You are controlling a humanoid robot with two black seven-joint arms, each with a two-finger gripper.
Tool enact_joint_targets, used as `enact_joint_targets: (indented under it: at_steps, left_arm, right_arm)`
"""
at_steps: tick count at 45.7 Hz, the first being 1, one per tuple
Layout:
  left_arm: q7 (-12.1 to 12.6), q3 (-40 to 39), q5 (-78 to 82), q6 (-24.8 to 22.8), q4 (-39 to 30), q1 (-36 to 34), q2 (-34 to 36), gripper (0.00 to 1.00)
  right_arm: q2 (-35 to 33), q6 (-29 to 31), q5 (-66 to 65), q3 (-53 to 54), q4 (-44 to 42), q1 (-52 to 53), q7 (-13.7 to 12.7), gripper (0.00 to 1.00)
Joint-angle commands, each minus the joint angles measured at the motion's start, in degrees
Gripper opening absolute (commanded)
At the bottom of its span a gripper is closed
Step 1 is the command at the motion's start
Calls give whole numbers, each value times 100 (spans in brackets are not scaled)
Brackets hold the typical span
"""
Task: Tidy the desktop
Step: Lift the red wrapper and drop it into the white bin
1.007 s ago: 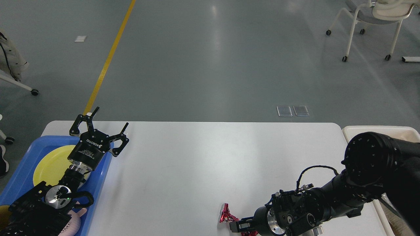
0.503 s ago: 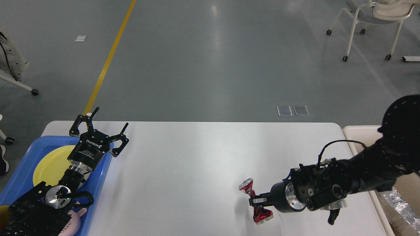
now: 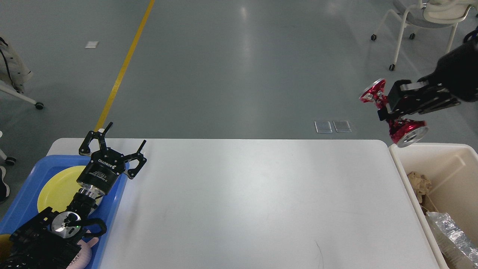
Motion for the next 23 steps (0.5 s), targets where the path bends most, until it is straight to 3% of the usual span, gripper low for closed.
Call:
enact_joint_targets:
  at_steps: [1,5,10,15,23]
  left_arm:
    - [0,1,0,0,1,0,0,99]
    - [0,1,0,0,9,-9,0,99]
    - [-8,1,0,0,1,-9,0,99]
    - [-8,1,0,0,1,-9,0,99]
    - [-8,-8,0,0,1,0,0,99]
  right_arm:
    - [-457,39,-819,-128,-683,-243,4,0]
    - [-712,-478,-1207,-84,-1815,-1515,13,0]
    - [-572,-2102,-1225,-5,-3310,-3773,74,0]
    - [-151,-3685,-1006,188,-4514,-6058,294,0]
    - [807,-4478,171,891,-6158,-8838,285,0]
